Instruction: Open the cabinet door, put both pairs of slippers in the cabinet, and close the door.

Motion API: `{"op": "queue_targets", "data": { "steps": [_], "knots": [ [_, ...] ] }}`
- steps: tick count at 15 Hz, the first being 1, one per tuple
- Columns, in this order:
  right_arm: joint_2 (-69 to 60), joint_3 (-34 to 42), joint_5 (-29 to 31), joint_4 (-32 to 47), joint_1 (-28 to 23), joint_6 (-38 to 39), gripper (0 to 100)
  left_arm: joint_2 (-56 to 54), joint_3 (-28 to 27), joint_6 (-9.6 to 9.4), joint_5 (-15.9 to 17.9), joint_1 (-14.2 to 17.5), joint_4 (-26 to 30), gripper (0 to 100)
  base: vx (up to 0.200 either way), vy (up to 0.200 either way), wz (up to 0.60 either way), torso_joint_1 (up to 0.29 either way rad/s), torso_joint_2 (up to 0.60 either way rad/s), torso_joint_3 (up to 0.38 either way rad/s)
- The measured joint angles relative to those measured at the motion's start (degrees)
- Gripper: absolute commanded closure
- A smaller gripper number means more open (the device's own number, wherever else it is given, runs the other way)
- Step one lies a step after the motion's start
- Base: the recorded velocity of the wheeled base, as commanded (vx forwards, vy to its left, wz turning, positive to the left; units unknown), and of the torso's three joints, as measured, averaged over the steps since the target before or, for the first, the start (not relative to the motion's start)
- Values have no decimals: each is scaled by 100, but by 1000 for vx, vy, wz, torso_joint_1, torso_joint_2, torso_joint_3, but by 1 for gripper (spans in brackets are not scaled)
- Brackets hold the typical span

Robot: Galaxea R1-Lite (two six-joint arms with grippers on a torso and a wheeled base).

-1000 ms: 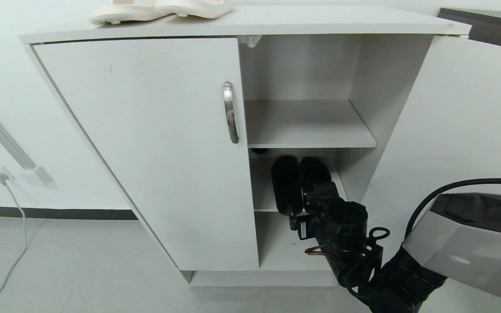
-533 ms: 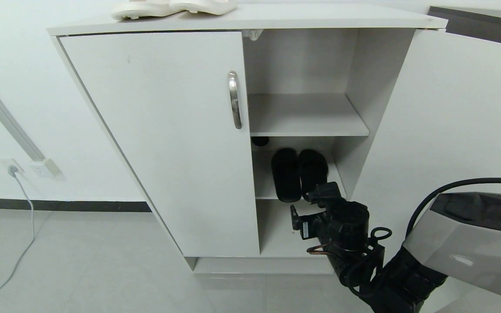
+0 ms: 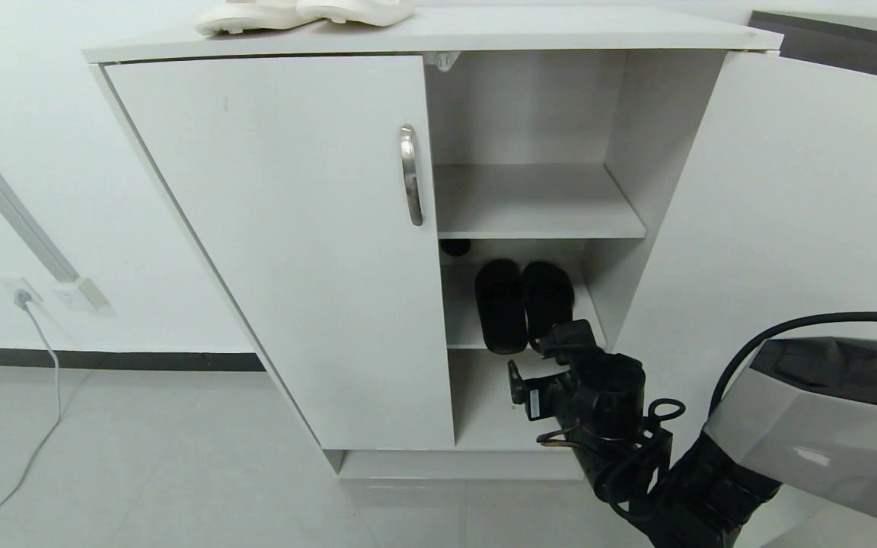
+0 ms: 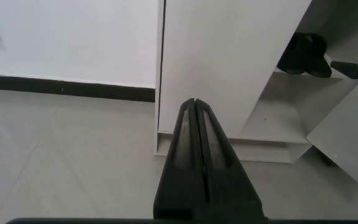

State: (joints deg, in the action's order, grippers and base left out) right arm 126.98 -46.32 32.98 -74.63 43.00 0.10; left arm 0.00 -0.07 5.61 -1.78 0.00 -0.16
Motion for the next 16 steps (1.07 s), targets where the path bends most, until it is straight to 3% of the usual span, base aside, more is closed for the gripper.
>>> {"op": "queue_targets", "data": {
  "steps": [10, 16],
  "knots": [
    [80, 30, -9, -6, -39, 0, 0, 0, -2, -4, 9, 0, 0, 100, 0, 0, 0, 4, 2, 189],
    [95, 49, -9, -85, -50, -7, 0, 0, 2, -4, -5, 0, -2, 100, 0, 0, 0, 1, 4, 34]
  ]
}}
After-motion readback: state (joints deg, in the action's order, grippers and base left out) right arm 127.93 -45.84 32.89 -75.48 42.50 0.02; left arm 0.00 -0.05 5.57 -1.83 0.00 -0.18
